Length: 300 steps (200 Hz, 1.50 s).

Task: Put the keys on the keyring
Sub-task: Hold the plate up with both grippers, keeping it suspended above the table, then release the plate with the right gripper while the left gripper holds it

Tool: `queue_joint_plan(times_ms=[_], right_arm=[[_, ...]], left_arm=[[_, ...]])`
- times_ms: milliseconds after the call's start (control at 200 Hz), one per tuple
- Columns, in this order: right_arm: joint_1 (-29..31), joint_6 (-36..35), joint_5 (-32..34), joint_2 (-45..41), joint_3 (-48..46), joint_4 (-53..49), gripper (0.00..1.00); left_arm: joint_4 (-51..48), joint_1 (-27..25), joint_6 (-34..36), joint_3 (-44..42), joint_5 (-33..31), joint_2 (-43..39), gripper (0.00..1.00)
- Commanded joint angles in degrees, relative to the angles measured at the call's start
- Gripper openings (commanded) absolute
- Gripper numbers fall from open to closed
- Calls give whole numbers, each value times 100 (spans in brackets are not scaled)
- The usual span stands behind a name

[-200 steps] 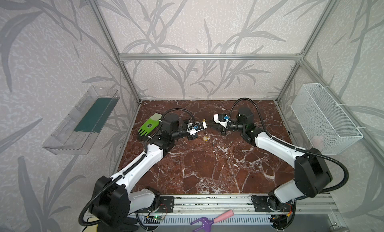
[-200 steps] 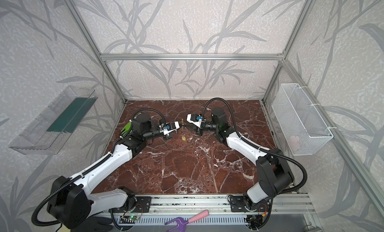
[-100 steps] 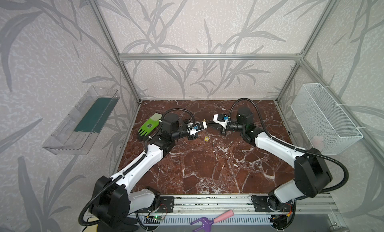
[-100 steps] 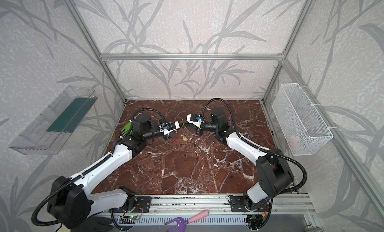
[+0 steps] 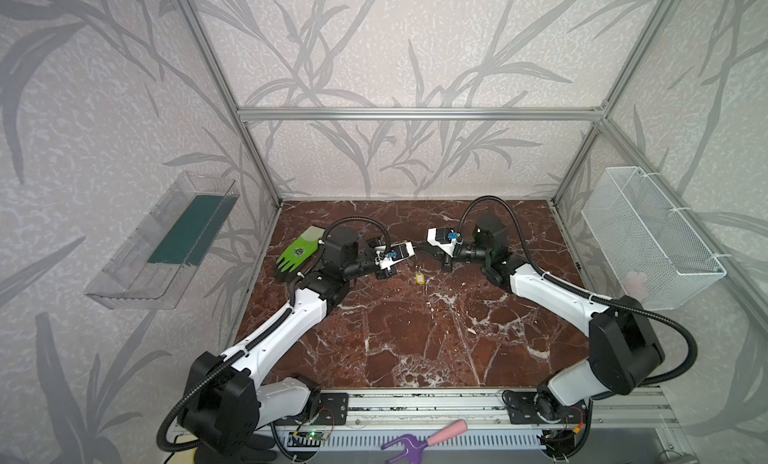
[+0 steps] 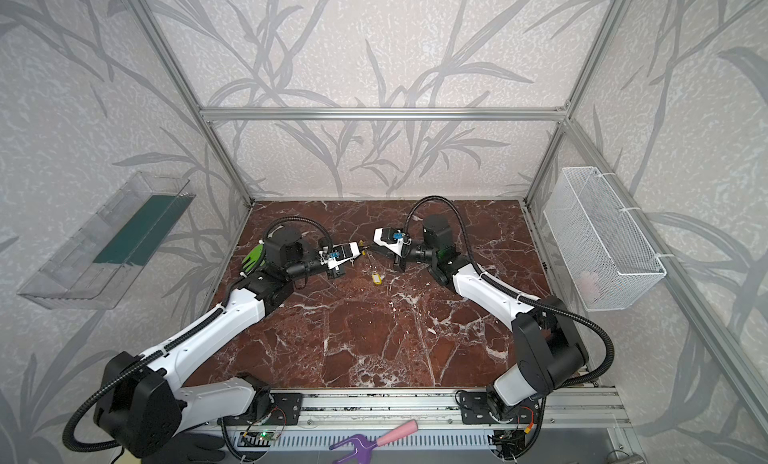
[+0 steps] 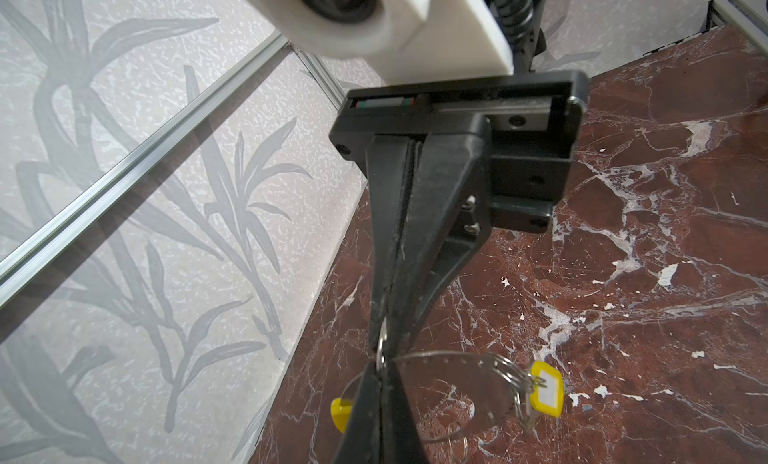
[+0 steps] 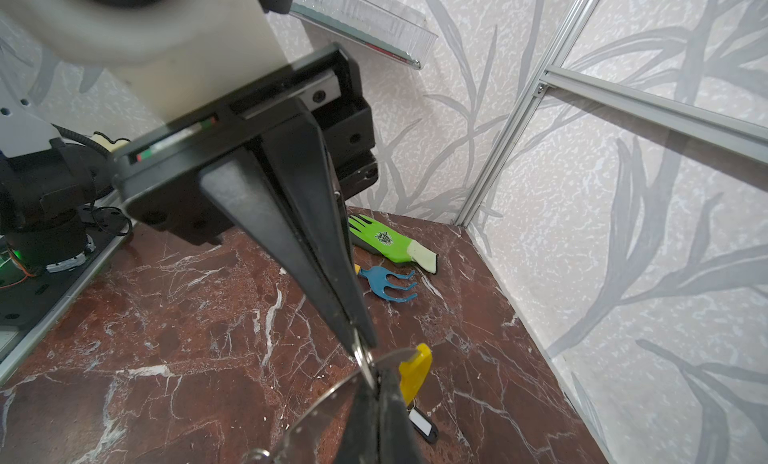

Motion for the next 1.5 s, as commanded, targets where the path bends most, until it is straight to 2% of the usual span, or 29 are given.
queue_joint_plan(times_ms=[0,195,400,885,975,1095,1174,1299,1494], right_arm=[[26,167,-192,41,42,250,0],[30,211,-238,81,71,299,0],[28,220,-258,81,69,321,0],[45,54,-220,85,81,152,0],[48,31,-178,102,100,140,6],[27,175,117,137,53,210,29],[-128,552,287,252,-19,408,38],[-338,1286,528,550,-22,692,42],[-322,1615,792,1438,961,-616,44]], left_arm=[[154,-23,25,19,42,36,8],[118,-28,-16,8,54,20,14],[113,-32,-51,28,106,67,16],[404,-29,-428,62,375,208,5],[428,-32,-483,71,396,240,1],[323,-6,-517,47,186,232,0],[112,119,-517,36,-6,170,0],[17,475,-644,-142,-119,-59,0],[-512,832,-385,-382,-294,-491,0]])
